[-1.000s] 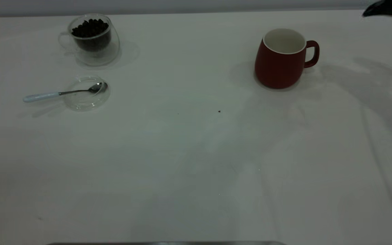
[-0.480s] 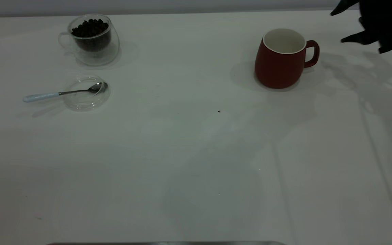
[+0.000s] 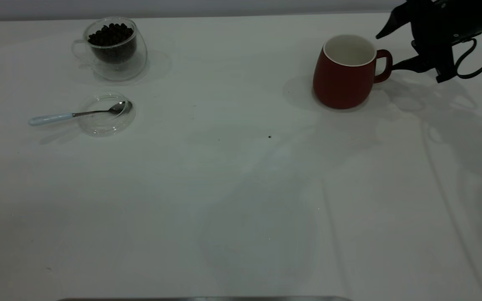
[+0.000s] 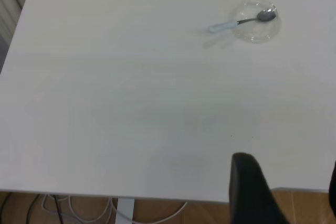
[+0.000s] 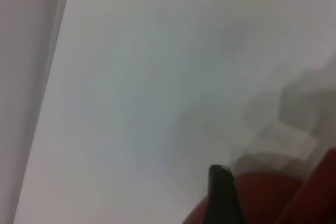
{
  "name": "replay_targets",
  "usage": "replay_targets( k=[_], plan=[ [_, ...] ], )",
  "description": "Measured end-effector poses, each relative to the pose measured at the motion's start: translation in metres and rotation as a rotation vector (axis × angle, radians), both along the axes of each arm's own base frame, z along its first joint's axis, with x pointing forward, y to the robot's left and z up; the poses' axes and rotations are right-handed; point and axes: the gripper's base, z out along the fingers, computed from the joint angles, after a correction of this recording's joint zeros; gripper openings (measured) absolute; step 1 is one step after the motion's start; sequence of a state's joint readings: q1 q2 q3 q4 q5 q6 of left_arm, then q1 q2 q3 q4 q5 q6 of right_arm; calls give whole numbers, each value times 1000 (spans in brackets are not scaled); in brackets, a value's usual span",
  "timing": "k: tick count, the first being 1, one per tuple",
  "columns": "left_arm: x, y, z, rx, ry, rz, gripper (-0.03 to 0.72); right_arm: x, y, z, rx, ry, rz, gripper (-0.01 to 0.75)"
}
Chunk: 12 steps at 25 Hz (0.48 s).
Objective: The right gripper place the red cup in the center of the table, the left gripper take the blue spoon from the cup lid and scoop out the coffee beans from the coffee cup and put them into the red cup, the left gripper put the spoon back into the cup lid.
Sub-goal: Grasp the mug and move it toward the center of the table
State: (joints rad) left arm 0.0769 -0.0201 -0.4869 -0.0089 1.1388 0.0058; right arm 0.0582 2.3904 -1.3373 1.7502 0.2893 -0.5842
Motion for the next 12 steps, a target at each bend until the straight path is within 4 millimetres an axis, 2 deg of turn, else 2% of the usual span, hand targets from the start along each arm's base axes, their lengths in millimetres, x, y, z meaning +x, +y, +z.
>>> replay_targets(
  k=[12],
  plan=[
    [0, 0, 0, 0, 0, 0, 422, -5, 30, -2, 62, 2, 89, 584]
  ],
)
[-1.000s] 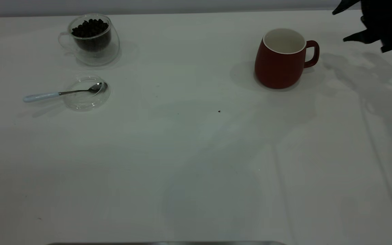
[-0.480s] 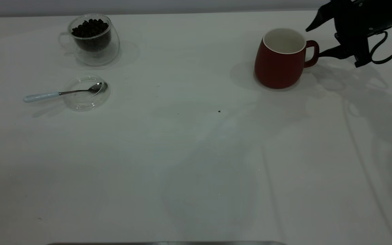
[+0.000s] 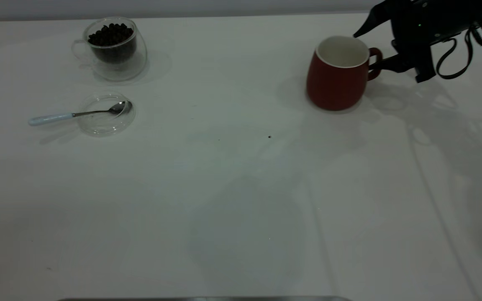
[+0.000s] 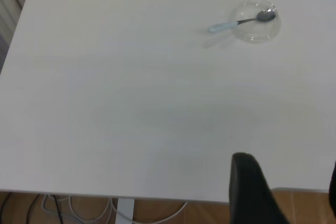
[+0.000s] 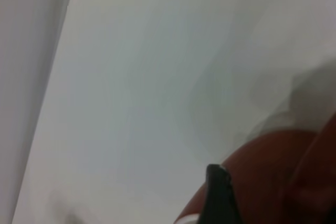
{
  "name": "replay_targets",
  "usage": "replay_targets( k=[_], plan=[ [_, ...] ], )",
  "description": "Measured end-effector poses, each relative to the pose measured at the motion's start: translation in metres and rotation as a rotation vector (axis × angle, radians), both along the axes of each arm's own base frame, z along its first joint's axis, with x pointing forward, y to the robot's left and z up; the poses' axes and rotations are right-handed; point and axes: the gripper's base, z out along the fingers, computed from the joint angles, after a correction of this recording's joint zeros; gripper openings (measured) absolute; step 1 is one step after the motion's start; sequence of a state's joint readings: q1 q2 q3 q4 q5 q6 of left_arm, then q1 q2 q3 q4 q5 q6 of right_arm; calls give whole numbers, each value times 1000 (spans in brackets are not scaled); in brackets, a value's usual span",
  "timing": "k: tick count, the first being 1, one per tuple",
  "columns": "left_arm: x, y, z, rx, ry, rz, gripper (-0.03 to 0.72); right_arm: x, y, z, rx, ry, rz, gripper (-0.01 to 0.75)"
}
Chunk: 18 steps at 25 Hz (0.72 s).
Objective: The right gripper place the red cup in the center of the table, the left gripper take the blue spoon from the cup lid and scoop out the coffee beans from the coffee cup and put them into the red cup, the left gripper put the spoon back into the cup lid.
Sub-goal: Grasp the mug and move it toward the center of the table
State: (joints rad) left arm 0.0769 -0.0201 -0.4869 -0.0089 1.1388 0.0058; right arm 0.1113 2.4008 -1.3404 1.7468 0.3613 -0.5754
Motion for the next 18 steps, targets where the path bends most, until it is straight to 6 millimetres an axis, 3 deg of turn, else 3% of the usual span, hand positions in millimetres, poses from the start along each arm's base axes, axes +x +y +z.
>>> replay_targets(
  k=[11, 18],
  plan=[
    [0, 0, 0, 1, 0, -1, 422, -10, 39, -9, 21, 24, 79, 585],
    [0, 0, 0, 1, 0, -1, 422, -24, 80, -14, 22, 50, 127, 585]
  ],
)
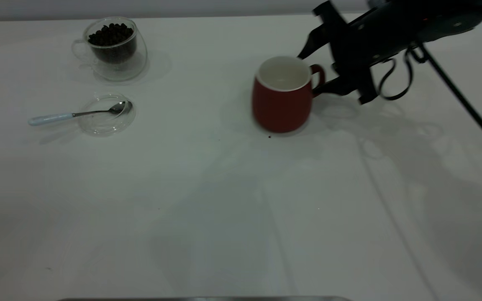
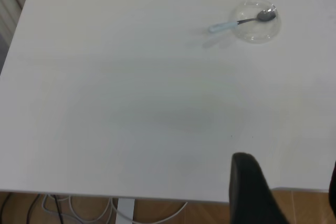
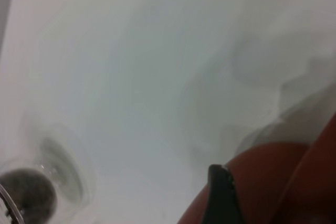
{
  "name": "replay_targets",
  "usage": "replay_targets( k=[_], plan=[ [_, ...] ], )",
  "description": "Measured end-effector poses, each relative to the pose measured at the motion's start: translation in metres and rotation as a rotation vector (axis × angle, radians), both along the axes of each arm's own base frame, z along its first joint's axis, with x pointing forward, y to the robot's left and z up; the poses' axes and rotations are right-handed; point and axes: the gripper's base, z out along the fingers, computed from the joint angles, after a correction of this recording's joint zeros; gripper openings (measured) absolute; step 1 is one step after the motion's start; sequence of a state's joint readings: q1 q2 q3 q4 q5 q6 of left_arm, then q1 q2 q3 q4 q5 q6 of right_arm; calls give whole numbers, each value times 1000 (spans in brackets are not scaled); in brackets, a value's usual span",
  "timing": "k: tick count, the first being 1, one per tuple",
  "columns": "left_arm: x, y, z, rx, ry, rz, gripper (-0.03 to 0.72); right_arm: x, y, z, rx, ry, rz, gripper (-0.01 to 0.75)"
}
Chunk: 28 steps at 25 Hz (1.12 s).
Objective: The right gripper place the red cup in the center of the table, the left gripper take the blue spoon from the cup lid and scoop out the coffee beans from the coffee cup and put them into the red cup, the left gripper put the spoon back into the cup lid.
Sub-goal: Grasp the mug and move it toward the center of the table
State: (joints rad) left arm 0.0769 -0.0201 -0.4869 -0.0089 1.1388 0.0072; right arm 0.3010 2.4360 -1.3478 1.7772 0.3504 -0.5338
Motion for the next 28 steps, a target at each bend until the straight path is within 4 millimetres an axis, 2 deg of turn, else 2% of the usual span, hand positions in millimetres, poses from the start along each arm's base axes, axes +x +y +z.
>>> replay_targets(
  k=[6, 12, 21, 28],
  plan=[
    [0, 0, 0, 0, 0, 0, 422, 0, 28, -19, 7, 23, 16, 585],
    [0, 0, 0, 0, 0, 0, 422, 10, 50, -16, 32, -20, 42, 585],
    [0, 0, 0, 0, 0, 0, 422, 14, 54, -20, 55, -5, 7, 585],
    [0, 0, 0, -1, 0, 1, 422, 31, 65, -7, 82, -71, 10, 585]
  ],
)
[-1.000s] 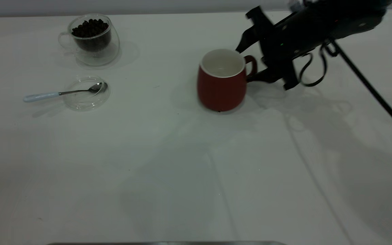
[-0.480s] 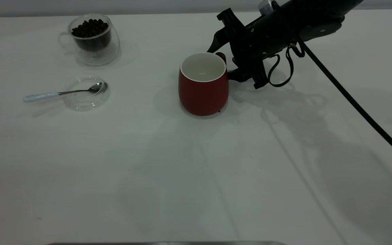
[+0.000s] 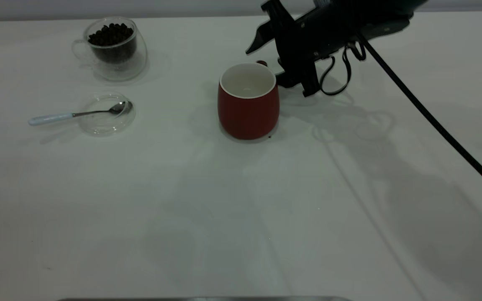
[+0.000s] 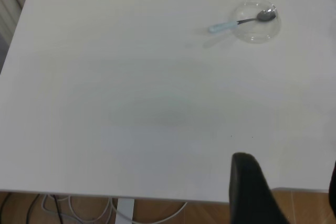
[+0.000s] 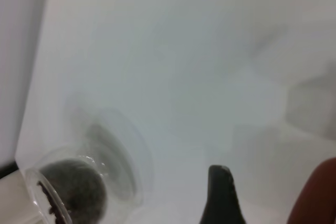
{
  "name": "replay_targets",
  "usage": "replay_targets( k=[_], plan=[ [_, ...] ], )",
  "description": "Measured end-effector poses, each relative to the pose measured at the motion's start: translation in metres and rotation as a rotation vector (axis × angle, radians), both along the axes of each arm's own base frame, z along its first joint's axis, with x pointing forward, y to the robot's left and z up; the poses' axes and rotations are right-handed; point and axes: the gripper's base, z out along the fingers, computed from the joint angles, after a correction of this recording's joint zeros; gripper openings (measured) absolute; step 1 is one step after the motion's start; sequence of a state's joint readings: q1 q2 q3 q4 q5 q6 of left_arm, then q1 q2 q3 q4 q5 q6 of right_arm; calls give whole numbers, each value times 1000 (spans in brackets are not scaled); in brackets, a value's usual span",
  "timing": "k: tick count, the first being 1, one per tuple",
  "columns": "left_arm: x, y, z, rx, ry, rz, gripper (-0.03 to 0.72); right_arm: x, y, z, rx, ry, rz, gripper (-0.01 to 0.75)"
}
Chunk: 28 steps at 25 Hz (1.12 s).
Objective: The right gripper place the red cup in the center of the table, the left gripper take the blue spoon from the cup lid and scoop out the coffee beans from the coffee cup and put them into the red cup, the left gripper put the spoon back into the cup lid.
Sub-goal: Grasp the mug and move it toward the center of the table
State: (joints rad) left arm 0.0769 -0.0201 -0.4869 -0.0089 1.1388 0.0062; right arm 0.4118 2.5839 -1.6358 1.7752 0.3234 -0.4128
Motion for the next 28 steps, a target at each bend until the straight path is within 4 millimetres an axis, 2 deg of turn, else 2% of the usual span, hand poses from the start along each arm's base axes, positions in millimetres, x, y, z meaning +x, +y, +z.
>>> replay_targets(
  k=[10, 19, 25, 28],
  plan=[
    [0, 0, 0, 0, 0, 0, 422, -2, 15, -2, 5, 0, 9, 585],
    [0, 0, 0, 0, 0, 0, 422, 3, 23, 5, 24, -23, 3, 585],
    [0, 0, 0, 0, 0, 0, 422, 2, 22, 3, -35, -69, 77, 585],
    [0, 0, 0, 0, 0, 0, 422, 6, 13, 2, -82, -96, 116, 585]
  ],
)
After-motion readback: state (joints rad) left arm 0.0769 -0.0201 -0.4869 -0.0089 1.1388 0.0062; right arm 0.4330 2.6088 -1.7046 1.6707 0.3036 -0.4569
